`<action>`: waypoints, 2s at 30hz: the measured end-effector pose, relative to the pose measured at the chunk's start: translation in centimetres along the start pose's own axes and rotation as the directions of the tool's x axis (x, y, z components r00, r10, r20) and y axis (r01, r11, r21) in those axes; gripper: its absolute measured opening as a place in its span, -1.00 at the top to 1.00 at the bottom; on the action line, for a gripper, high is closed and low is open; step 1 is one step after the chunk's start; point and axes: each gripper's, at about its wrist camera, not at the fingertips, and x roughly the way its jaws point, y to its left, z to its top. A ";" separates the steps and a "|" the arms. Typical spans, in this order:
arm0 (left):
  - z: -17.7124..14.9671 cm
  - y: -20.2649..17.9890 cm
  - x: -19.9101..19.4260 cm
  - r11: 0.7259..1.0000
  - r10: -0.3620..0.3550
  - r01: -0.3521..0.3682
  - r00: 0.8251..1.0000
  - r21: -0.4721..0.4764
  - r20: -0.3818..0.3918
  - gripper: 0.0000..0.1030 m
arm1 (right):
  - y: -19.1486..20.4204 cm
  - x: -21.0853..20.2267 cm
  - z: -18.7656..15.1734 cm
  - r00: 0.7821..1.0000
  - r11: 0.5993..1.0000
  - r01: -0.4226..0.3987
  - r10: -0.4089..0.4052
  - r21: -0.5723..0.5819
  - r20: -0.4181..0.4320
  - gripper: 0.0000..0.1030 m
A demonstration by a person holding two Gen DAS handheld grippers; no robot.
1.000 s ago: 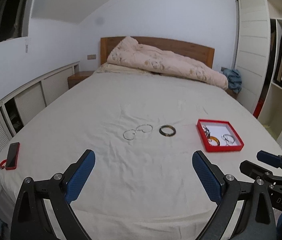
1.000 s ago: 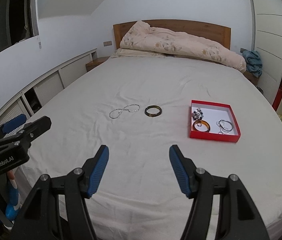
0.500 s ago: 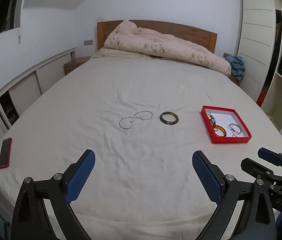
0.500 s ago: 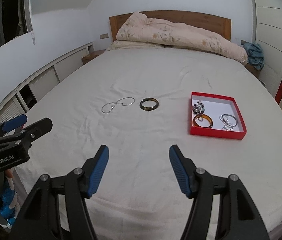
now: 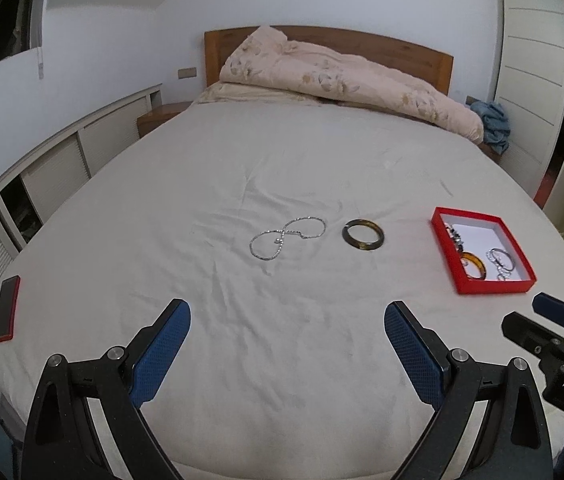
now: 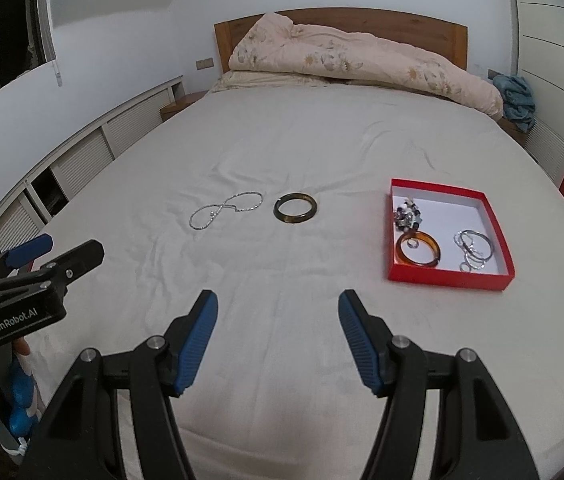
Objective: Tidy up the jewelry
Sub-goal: 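Withdraw both tools from the box and move toward the necklace and tortoiseshell bangle, then grasp the silver chain necklace with the left tool while the right tool grasps the tortoiseshell bangle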
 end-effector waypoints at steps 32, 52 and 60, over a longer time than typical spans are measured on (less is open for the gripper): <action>6.2 2.5 19.3 0.992 0.070 -0.056 0.989 0.112 -0.127 -0.87 | -3.2 15.3 6.1 0.997 0.999 -0.002 0.005 0.032 -0.082 -0.18; 8.1 1.6 26.4 0.985 0.058 -0.033 0.988 0.171 -0.144 -0.87 | -5.2 23.2 10.0 0.997 0.999 -0.004 0.008 0.052 -0.079 -0.18; 7.9 2.0 28.0 0.985 0.020 0.009 0.985 0.171 -0.170 -0.87 | -5.5 26.3 10.7 0.993 0.999 0.002 0.003 0.042 -0.117 -0.17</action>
